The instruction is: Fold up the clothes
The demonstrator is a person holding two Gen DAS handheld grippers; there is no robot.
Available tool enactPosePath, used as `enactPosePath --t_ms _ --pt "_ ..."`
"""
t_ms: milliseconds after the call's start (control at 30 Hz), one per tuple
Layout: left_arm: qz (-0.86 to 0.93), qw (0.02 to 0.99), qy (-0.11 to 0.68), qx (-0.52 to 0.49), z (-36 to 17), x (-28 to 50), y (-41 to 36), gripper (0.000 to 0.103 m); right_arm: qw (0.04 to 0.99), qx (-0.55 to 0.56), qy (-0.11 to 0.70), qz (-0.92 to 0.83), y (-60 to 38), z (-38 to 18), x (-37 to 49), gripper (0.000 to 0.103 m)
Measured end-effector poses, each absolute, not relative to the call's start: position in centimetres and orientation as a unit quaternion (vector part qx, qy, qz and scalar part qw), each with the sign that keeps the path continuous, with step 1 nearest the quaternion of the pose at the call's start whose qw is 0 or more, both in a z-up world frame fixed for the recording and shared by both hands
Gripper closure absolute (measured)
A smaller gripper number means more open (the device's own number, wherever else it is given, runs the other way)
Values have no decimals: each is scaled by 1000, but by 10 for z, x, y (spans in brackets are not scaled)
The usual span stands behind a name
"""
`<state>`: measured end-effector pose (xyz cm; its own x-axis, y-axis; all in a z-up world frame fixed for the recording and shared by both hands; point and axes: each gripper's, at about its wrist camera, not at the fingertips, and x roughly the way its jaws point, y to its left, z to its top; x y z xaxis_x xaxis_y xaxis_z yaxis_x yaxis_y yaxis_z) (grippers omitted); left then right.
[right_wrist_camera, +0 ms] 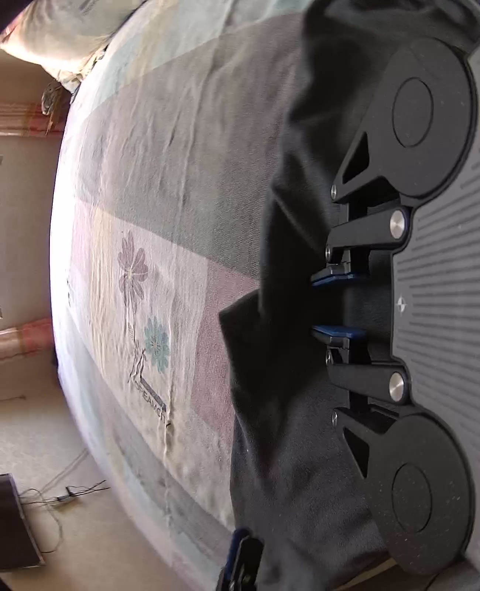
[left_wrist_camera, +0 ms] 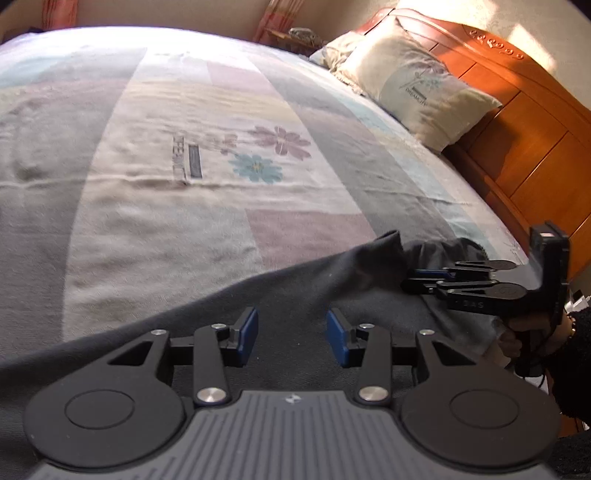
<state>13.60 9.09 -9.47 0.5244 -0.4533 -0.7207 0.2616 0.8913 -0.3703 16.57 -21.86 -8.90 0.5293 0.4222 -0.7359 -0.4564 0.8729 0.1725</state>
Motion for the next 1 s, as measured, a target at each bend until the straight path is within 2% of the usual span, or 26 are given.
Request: enactPosePath --t_ms 67,133,267,300,467,533,700,1000 --pt "-197 856 466 -109 -111 141 88 63 870 -24 424 251 -222 -81 163 77" --pt "-198 846 481 -117 -111 145 88 58 868 -37 429 249 -219 -71 165 77" --pt "-201 842 488 -108 -96 151 82 58 890 -38 369 264 -212 -54 185 72" --pt "-207 841 488 -109 -91 153 80 58 887 -29 373 270 -211 -56 192 70" --pt "-261 833 471 -128 -64 179 56 56 873 -33 402 275 -224 -84 192 70" --pt "-292 825 465 -134 -61 197 40 50 870 -26 408 275 -233 -85 184 70" --pt "-350 796 479 -119 -75 248 -14 50 876 -8 394 279 -242 -90 176 70" --pt "-410 718 557 -84 -109 285 -61 48 886 -7 371 279 -245 -95 164 69"
